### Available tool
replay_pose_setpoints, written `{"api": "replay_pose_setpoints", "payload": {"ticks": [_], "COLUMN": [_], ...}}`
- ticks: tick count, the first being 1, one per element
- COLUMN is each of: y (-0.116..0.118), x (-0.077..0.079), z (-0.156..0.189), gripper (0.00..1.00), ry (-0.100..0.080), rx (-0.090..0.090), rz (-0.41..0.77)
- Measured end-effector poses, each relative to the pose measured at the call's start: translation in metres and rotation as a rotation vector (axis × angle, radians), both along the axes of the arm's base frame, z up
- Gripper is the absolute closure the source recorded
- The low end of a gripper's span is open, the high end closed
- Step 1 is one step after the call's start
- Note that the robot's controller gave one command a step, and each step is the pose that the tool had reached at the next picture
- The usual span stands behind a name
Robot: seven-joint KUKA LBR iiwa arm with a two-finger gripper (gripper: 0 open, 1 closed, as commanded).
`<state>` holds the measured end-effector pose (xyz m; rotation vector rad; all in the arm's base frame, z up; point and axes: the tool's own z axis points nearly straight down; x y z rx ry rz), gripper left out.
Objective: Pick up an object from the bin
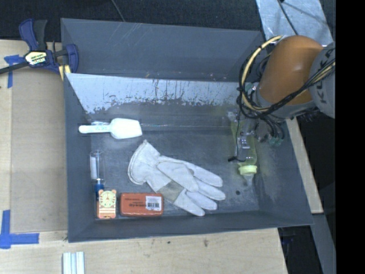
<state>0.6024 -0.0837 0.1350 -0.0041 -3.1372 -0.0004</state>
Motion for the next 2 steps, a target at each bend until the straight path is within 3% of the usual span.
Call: {"api": "replay_pose_setpoints", "payload": {"ticks": [1, 2], "y": [0.000, 0.032], "x": [0.002, -0.031], "z": [0.005, -0.042], "gripper": [0.00, 0.00], "ry": [-0.008, -0.010], "rx": [-0.001, -0.001], "rz": [0.002, -0.096]}}
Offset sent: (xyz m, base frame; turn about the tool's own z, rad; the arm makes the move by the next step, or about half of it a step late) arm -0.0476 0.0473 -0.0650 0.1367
